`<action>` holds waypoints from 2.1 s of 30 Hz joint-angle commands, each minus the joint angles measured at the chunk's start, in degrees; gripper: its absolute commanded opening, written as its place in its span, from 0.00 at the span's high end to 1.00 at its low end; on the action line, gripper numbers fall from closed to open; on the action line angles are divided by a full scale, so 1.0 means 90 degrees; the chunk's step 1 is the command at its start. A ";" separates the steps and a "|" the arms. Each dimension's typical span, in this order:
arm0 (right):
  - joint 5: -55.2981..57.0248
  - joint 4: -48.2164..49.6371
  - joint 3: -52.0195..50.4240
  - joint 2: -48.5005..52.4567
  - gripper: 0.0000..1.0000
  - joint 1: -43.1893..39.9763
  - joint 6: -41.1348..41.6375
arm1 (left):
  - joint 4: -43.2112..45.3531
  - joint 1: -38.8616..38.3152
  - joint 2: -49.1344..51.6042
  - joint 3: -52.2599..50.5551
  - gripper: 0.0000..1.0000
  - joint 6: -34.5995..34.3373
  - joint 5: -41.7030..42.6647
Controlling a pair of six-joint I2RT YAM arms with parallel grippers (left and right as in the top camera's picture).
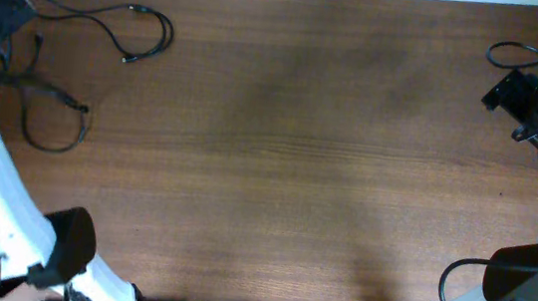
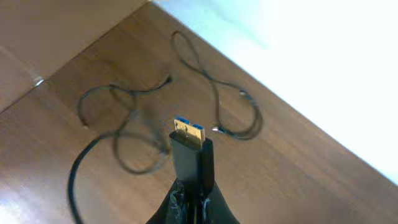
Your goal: Untangle cables
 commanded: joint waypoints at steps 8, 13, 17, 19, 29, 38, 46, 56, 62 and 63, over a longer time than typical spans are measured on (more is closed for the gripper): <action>0.0032 0.0000 0.0024 0.0007 0.02 -0.0024 0.0041 | 0.0109 0.0051 -0.0886 0.0058 1.00 0.0335 0.1299; 0.0032 0.0000 0.0024 0.0007 0.02 -0.0024 0.0041 | -0.0335 0.0199 -0.0879 -0.0199 1.00 -0.0865 -0.1634; 0.0032 0.0000 0.0024 0.0007 0.02 -0.0024 0.0041 | -0.0335 0.1511 -0.0872 -0.1639 1.00 -0.2084 -0.2195; 0.0032 0.0000 0.0024 0.0007 0.02 -0.0024 0.0041 | -0.0104 0.2222 -0.0872 -0.2557 1.00 -0.2616 -0.2193; 0.0032 0.0000 0.0024 0.0007 0.02 -0.0024 0.0041 | 0.3555 0.3674 -0.0588 -0.7507 0.94 -0.2815 -0.2788; 0.0034 0.0000 0.0024 0.0007 0.01 -0.0024 0.0041 | 0.4580 0.3672 0.0831 -0.8012 0.00 -0.1557 -0.1804; 0.0032 0.0000 0.0024 0.0007 0.02 -0.0024 0.0041 | 0.3891 0.3434 0.0826 -0.7740 0.20 0.0481 0.2101; 0.0032 0.0000 0.0024 0.0007 0.02 -0.0024 0.0041 | 0.5680 0.2946 0.0874 -0.8612 0.49 0.0593 0.1474; 0.0032 0.0000 0.0024 0.0007 0.02 -0.0024 0.0041 | 0.5229 0.2922 0.0612 -0.8342 0.84 0.1071 0.2829; 0.0032 0.0000 0.0024 0.0007 0.01 -0.0024 0.0041 | 0.5107 0.2914 0.0607 -0.8342 0.96 0.1076 0.2807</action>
